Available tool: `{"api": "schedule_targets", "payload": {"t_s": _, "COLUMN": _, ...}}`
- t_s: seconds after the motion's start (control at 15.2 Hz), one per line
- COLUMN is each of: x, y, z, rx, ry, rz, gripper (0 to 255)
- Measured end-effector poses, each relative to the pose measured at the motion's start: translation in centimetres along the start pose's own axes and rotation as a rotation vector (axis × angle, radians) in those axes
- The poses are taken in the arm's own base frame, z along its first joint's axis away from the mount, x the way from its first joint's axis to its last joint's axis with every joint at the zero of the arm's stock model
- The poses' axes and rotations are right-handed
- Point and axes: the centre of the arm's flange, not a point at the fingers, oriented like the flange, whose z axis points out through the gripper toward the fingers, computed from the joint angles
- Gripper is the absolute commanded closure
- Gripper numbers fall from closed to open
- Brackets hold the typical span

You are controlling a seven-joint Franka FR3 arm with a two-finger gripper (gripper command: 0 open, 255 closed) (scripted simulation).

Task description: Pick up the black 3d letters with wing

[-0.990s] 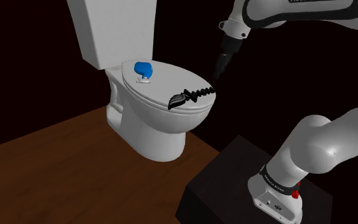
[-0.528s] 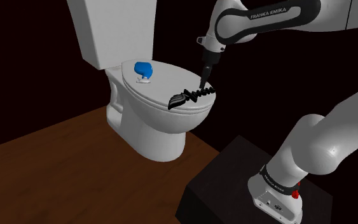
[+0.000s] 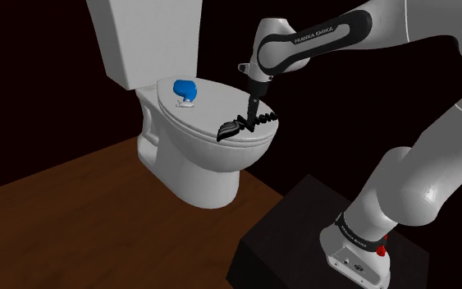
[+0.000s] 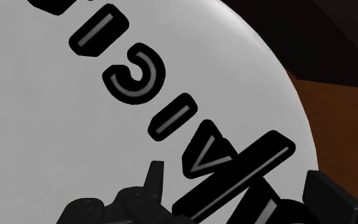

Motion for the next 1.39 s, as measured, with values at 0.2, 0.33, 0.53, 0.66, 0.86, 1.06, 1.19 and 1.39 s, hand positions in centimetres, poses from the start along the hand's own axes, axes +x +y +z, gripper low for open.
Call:
{"api": "schedule_targets", "payload": {"t_s": 0.2, "x": 0.2, "y": 0.0, "z": 1.5, "rx": 0.0, "ry": 0.0, "rz": -0.001, "gripper": 0}}
{"api": "schedule_targets", "payload": {"t_s": 0.33, "x": 0.2, "y": -0.1, "z": 1.7, "rx": 0.0, "ry": 0.001, "rz": -0.002, "gripper": 255}}
{"api": "schedule_targets", "payload": {"t_s": 0.53, "x": 0.3, "y": 0.0, "z": 1.8, "rx": -0.001, "ry": 0.002, "rz": -0.002, "gripper": 255}}
{"api": "schedule_targets", "payload": {"t_s": 0.66, "x": 0.3, "y": 0.0, "z": 1.8, "rx": -0.001, "ry": 0.002, "rz": -0.002, "gripper": 255}}
{"api": "schedule_targets", "payload": {"t_s": 0.86, "x": 0.3, "y": 0.0, "z": 1.8, "rx": -0.001, "ry": 0.001, "rz": -0.002, "gripper": 255}}
{"api": "schedule_targets", "payload": {"t_s": 1.06, "x": 0.1, "y": 0.0, "z": 1.3, "rx": -0.001, "ry": 0.001, "rz": -0.002, "gripper": 255}}
{"api": "schedule_targets", "payload": {"t_s": 1.19, "x": 0.1, "y": 0.0, "z": 0.3, "rx": 0.0, "ry": 0.001, "rz": -0.001, "gripper": 255}}
{"api": "schedule_targets", "payload": {"t_s": 1.39, "x": 0.2, "y": -0.1, "z": -1.2, "rx": 0.0, "ry": 0.001, "rz": -0.001, "gripper": 255}}
